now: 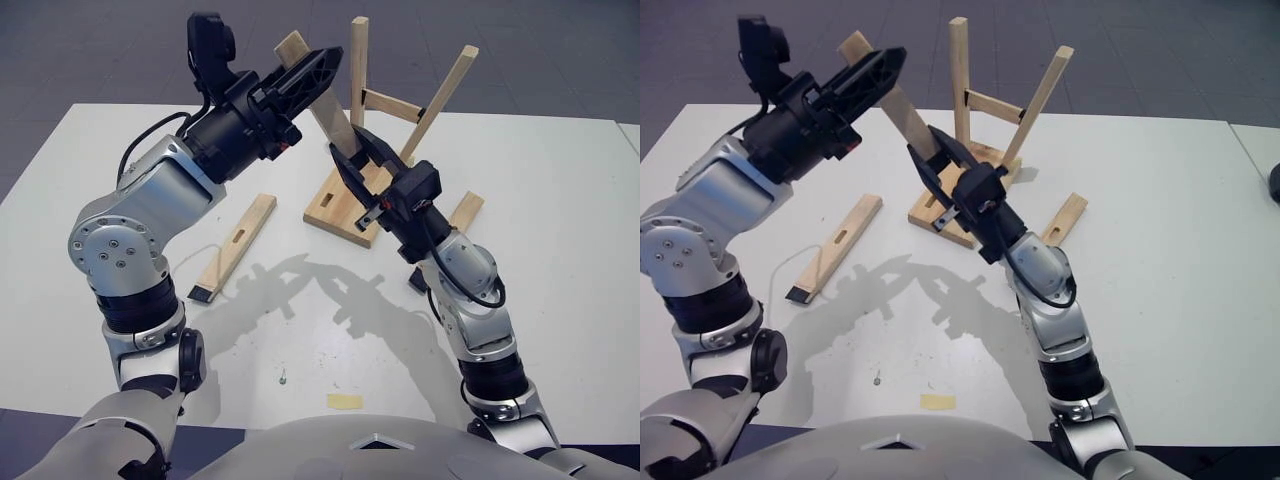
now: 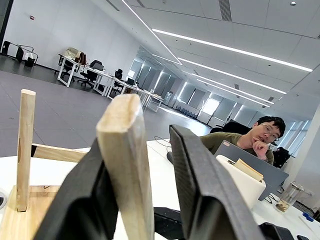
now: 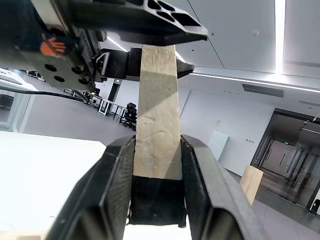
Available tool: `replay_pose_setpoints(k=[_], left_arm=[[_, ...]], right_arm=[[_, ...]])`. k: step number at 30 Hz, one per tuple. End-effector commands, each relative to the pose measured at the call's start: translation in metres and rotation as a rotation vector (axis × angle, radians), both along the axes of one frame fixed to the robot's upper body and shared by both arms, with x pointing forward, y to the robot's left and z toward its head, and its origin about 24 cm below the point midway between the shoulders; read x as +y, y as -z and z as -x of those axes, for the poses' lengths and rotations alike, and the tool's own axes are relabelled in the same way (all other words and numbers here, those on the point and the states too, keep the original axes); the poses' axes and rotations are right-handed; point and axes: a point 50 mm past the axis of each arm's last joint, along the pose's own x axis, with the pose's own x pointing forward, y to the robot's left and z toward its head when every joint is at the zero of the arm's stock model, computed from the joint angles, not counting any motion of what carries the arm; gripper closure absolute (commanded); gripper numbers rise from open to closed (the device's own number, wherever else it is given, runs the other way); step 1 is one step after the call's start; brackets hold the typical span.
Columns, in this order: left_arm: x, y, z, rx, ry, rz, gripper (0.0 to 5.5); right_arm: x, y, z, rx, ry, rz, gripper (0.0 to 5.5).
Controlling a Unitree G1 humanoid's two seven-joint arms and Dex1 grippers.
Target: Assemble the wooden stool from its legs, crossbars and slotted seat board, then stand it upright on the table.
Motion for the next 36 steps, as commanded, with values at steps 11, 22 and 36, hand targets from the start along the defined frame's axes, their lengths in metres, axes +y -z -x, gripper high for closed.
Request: replay_pose_setpoints(k=[11,22,36], left_arm=[[0.049,-0.005,-0.016,-0.088,-0.328,-0.098,5.08],[0.116,0.099,0.000,0.062,-0.637,-0.336,5.08],[0.123,0.144,-0.007,0.198,-0.602,-0.331,5.08]], right_arm=[[-0.001,0.002,-0.005,0.020,0.036,0.022,3.38],[-0.039,0.015,-0.016,0.119,0.235,-0.058,1.67],[-0.042,0.015,-0.022,0.130,0.253,-0.069,0.10]])
